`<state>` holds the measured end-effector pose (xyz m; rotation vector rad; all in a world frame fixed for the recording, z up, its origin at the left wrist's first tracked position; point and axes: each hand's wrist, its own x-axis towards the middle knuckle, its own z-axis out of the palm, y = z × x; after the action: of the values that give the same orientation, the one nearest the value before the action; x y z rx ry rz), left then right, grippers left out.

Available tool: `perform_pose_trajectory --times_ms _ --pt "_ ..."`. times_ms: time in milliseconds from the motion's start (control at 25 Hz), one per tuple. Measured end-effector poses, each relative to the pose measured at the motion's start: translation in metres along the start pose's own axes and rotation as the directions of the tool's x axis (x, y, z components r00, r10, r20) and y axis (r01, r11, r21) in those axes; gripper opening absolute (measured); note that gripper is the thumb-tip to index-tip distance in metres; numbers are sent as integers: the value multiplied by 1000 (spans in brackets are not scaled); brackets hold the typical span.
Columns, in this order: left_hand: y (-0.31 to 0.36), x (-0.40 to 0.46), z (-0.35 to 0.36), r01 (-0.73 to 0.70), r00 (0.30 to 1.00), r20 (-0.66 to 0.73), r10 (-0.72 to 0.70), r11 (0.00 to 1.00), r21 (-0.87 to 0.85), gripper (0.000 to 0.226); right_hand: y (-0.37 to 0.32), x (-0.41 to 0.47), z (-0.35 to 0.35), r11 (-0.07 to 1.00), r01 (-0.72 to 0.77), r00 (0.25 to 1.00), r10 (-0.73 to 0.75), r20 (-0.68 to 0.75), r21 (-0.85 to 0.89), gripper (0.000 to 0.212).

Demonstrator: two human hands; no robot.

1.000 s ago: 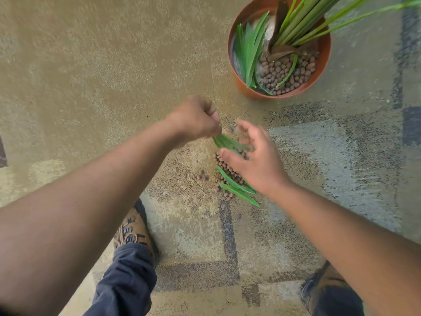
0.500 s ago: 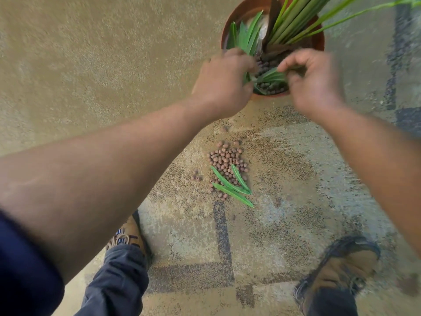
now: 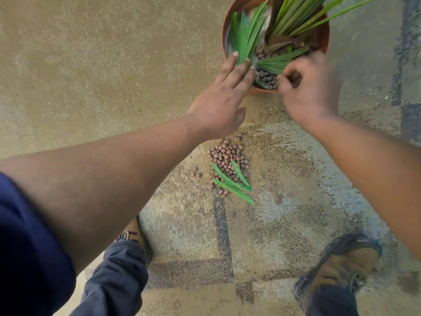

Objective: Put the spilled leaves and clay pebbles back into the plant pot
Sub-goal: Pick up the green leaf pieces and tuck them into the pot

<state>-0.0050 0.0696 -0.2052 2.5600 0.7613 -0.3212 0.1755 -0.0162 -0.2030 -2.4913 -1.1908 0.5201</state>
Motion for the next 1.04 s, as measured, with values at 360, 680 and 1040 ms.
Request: perform_pose_trajectory --times_ms 360,680,1040 --pt "0 0 7 3 1000 -14 -3 1000 -10 80 -1 -15 11 974 179 983 -172 63 -138 36" --pt "-2 -12 19 -46 999 1 46 990 132 97 5 -53 27 929 234 963 -180 202 -288 66" --pt "2 -115 94 -16 940 340 8 1000 22 67 12 -145 62 971 239 724 -182 666 6 37"
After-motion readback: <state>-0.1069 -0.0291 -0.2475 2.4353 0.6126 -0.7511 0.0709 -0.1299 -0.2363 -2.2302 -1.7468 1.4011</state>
